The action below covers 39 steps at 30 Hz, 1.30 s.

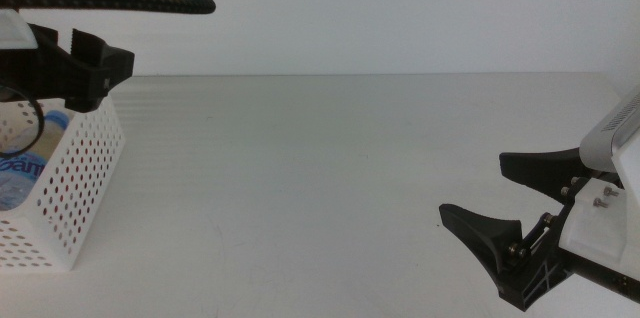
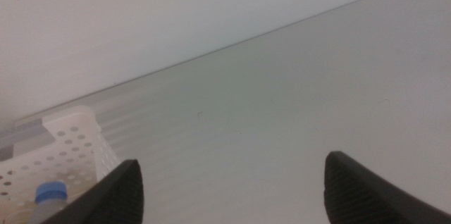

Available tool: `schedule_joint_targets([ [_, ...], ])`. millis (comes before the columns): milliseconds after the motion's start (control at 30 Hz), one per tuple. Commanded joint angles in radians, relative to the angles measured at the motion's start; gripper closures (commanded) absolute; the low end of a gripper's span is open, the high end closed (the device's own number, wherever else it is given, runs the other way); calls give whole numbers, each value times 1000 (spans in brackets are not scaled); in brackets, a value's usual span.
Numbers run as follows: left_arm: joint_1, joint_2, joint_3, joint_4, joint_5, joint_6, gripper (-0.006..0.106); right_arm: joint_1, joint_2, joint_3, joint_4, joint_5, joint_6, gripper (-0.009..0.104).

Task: Use arms to grab the bottles and put them into the dustbin to the left of the table.

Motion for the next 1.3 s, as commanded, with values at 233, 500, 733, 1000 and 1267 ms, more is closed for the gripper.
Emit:
schedule_joint_targets([
  [233, -3, -60, 64, -13, -86, -10, 21, -44, -22, -23, 108, -70, -10, 8],
  [500, -2, -252, 276, 65, -203, -10, 21, -242, -141, -15, 132, -72, -10, 8],
  [733, -2, -540, 536, 85, -262, -10, 21, -423, -402, 128, 132, -70, -10, 8],
  [1000, -1, -849, 785, 84, -262, -10, 21, -604, -713, 341, 132, -69, -10, 8],
  [1267, -1, -1049, 975, 73, -262, -10, 21, -647, -858, 464, 131, -70, -10, 8],
])
